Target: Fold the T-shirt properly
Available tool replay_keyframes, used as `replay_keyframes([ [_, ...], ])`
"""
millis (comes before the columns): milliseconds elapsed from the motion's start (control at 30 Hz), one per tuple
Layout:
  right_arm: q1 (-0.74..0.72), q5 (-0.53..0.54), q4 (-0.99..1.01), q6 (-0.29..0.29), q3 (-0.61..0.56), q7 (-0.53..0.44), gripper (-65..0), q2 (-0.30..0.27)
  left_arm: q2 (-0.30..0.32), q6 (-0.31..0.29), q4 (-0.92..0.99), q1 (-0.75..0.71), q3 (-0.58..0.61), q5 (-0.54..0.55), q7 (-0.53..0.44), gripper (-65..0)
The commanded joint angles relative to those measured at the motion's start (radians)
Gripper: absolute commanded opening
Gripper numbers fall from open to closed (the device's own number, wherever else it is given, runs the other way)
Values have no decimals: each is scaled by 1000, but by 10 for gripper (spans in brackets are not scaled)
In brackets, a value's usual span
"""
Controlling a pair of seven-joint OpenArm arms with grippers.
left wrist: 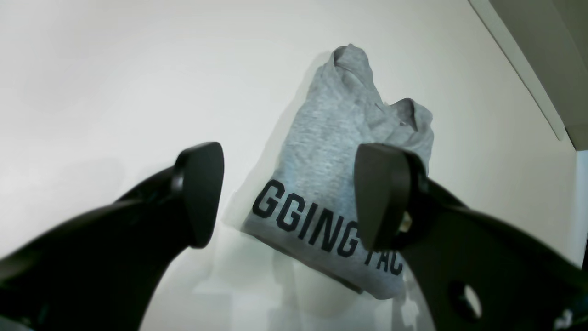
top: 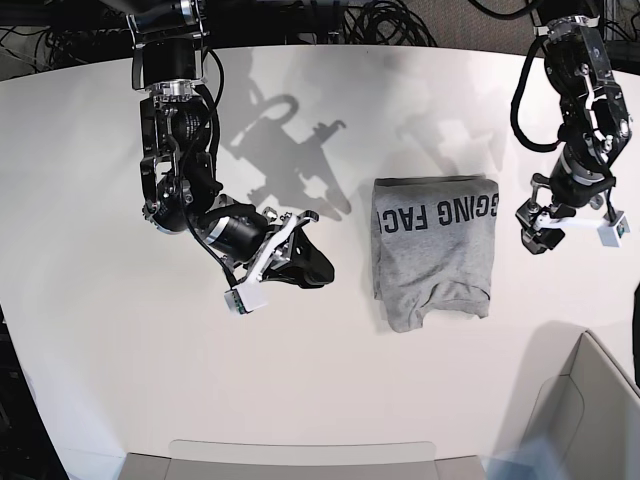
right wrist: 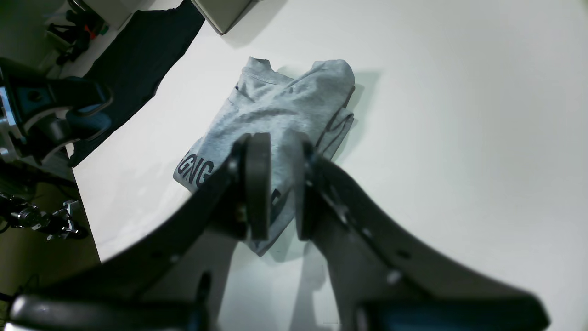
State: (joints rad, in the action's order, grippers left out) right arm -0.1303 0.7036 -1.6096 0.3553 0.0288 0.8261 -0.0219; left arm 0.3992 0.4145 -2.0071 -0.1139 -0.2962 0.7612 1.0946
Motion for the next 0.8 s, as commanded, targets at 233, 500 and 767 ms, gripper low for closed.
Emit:
replay_keyframes([
  [233,-22,18,-19,6,1,-26,-455,3,16,-1,-11,12,-13,4,0,-239],
  [500,-22,18,-21,6,0,-26,-455,3,-9,1,33,13,-102,5,17,-243],
  [767,-21,18,-21,6,1,-26,-454,3,-55,-130,30,41,-188,62,77,-181],
])
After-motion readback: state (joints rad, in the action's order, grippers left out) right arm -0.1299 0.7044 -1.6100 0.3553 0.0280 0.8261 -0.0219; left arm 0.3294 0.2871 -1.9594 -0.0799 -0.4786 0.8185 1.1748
